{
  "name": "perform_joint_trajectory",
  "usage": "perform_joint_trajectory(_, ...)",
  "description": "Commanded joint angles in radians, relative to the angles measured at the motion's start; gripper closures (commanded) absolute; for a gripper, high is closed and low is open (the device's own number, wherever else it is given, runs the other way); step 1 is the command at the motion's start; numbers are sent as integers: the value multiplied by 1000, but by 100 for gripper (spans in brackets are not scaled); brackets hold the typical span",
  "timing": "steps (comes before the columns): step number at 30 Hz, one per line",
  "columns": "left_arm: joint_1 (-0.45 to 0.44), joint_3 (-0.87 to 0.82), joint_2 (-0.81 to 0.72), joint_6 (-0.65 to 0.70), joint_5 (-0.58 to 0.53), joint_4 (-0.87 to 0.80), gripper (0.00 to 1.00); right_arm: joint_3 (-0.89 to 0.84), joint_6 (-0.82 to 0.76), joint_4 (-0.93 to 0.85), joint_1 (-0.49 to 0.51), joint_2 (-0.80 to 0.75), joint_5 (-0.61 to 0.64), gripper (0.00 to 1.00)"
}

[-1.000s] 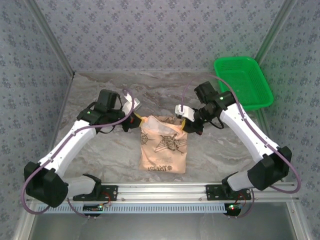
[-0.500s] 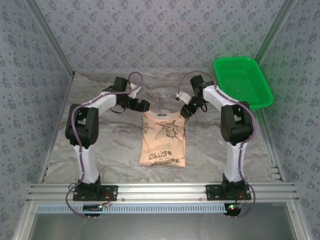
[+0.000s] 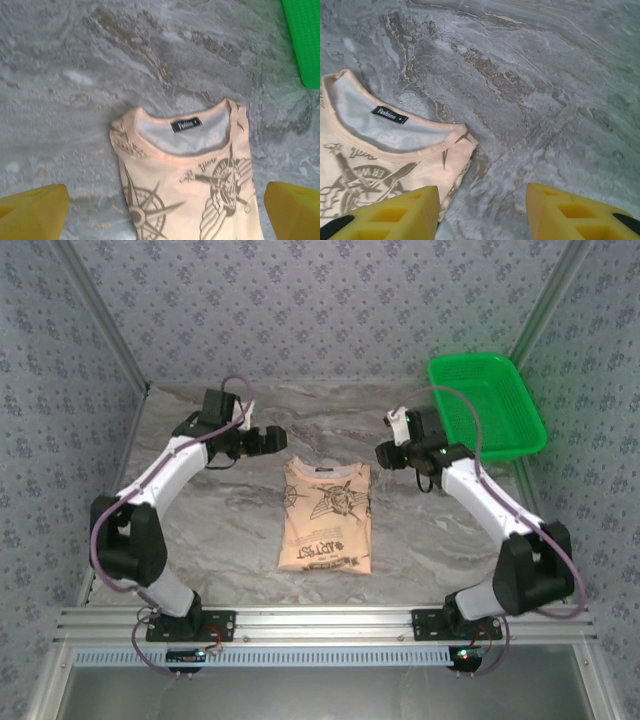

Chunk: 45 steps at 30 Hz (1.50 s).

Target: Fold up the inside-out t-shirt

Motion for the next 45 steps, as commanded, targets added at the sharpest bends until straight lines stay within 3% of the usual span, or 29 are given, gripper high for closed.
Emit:
perform_joint_trajectory(1,-99,-54,-91,9,-197,-38,1,-122,204,70,-23,-69,50,39)
perform_joint_trajectory(2,-123,-68,-121,24,-257,-30,0,-138,252,74,-40,-85,57,35)
perform_joint_trajectory(5,-156,-147,-233,0,-436,39,0,-129,271,51,-98,-78,-82,38)
perform_joint_trajectory(6,-145,-175,-256,-21,-451,49,0,-97,244,16,-97,-50,-116,33)
perform_joint_trajectory(8,-109,-219,-265,-37,-387,84,0,-49,216,-31,-85,18,-174,25)
perform_joint_trajectory(12,-31,-169,-67,17,-63,51,1,29,200,-67,-67,175,-274,24)
perform_joint_trajectory(15,-32,-99,103,46,92,49,7,91,209,-75,-61,289,-342,35)
perform_joint_trajectory(18,-34,-25,228,28,175,45,12,181,229,-103,-58,390,-388,46)
perform_joint_trajectory(25,-52,92,377,34,139,-14,17,289,265,-151,-52,542,-378,48)
perform_joint_trajectory(35,-119,185,490,43,172,-38,21,274,309,-161,-35,622,-354,42)
perform_joint_trajectory(41,-142,285,566,53,236,-80,35,285,306,-152,-30,640,-400,61)
perform_joint_trajectory(43,-150,310,587,67,217,-108,38,290,304,-147,-30,638,-413,68)
perform_joint_trajectory(45,-148,325,604,72,187,-140,48,291,301,-142,-34,638,-423,73)
